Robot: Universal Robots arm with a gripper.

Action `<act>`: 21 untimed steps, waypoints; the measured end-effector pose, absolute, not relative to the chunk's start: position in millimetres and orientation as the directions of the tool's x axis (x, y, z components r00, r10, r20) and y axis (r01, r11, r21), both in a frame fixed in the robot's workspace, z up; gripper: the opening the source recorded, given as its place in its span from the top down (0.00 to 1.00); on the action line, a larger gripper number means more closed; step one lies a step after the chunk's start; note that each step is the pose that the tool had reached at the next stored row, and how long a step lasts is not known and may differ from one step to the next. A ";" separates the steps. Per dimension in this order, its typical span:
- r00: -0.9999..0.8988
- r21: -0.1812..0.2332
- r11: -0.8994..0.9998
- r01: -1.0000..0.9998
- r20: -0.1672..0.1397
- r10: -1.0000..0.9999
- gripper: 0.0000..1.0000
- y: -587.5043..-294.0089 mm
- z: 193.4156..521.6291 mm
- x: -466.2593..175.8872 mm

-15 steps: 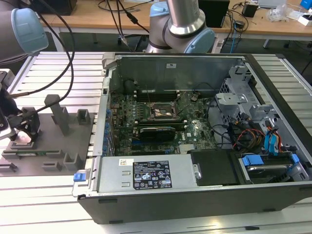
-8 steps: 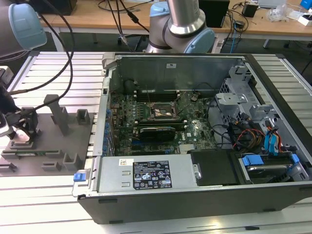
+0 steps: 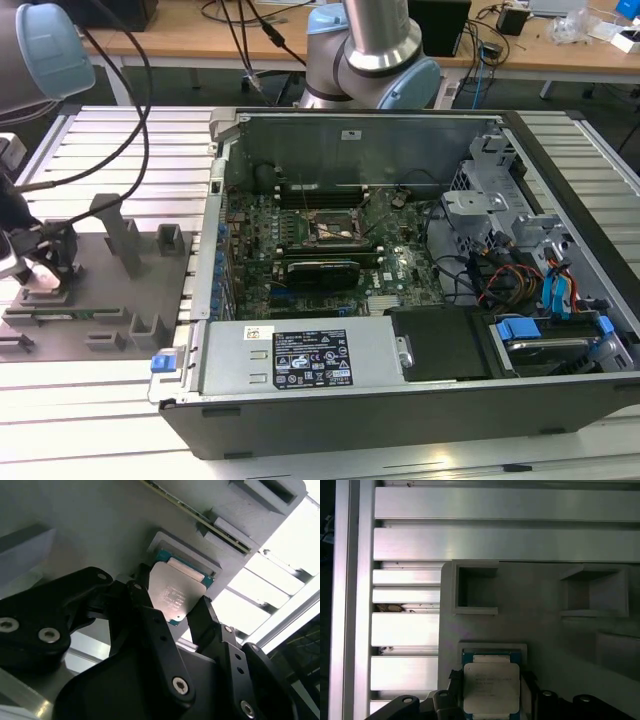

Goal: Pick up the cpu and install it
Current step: 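Pick up the cpu and move it towards the insertion slot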

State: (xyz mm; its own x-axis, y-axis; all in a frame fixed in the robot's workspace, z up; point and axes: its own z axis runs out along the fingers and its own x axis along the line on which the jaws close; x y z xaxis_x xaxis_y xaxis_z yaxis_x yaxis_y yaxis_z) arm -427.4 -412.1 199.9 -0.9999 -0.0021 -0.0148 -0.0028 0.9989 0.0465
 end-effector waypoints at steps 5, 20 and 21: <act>-1.000 0.046 0.999 -0.003 -0.015 -0.002 0.45 -411.7 211.3 -427.4; -1.000 0.046 0.999 -0.003 -0.015 -0.002 0.45 -407.4 255.1 -427.4; -1.000 0.046 0.999 -0.003 -0.015 -0.002 0.45 -407.4 257.3 -427.4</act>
State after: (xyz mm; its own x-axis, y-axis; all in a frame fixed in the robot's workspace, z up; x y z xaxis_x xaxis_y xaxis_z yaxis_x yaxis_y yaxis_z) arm -427.4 -407.4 257.3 -0.9999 -0.0022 -0.0147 -0.0029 0.9989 0.0462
